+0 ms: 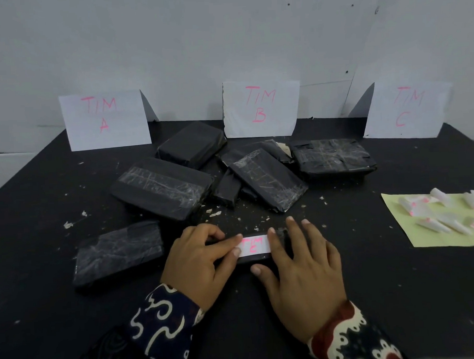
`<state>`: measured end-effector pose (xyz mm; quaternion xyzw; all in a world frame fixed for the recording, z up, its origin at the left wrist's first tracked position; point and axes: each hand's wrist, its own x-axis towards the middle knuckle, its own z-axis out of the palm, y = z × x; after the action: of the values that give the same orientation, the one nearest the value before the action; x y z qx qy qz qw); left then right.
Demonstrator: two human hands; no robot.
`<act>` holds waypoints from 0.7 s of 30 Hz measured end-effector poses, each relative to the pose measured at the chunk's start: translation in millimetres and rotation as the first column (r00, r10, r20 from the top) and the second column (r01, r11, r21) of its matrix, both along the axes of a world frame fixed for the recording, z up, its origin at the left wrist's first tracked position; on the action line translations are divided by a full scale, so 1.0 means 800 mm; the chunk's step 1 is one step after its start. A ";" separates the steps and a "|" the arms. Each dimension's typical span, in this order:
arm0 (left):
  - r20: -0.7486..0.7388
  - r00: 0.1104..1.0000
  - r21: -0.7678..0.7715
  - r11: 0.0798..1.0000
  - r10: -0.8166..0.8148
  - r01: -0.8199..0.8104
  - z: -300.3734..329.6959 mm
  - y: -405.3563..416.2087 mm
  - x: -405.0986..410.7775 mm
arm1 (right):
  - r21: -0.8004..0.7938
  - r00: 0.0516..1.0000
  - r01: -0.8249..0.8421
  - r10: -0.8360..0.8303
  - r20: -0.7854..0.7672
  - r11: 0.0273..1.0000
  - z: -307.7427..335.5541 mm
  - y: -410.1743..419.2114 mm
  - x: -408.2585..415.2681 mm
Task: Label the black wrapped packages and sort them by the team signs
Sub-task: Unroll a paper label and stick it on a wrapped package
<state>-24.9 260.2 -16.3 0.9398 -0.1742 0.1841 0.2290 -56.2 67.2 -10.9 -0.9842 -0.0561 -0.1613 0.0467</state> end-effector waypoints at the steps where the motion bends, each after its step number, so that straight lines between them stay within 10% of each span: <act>1: 0.018 1.000 -0.001 1.000 -0.021 0.021 0.000 0.000 -0.001 | 0.018 1.000 -0.009 0.008 0.012 1.000 -0.002 0.001 -0.001; 11: -0.035 0.971 0.313 0.921 -0.235 0.234 -0.003 0.014 -0.019 | -0.044 0.972 -0.226 0.228 0.049 0.973 -0.017 -0.010 0.002; 21: -0.082 0.979 -0.041 0.982 -0.188 0.186 -0.003 0.014 -0.013 | 0.089 0.978 -0.203 0.198 0.065 0.975 -0.011 -0.010 0.013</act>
<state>-35.0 271.7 -18.7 0.9224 -0.2488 0.1244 0.2679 -45.5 59.0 -19.6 -0.9653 -0.1487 -0.1857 0.1081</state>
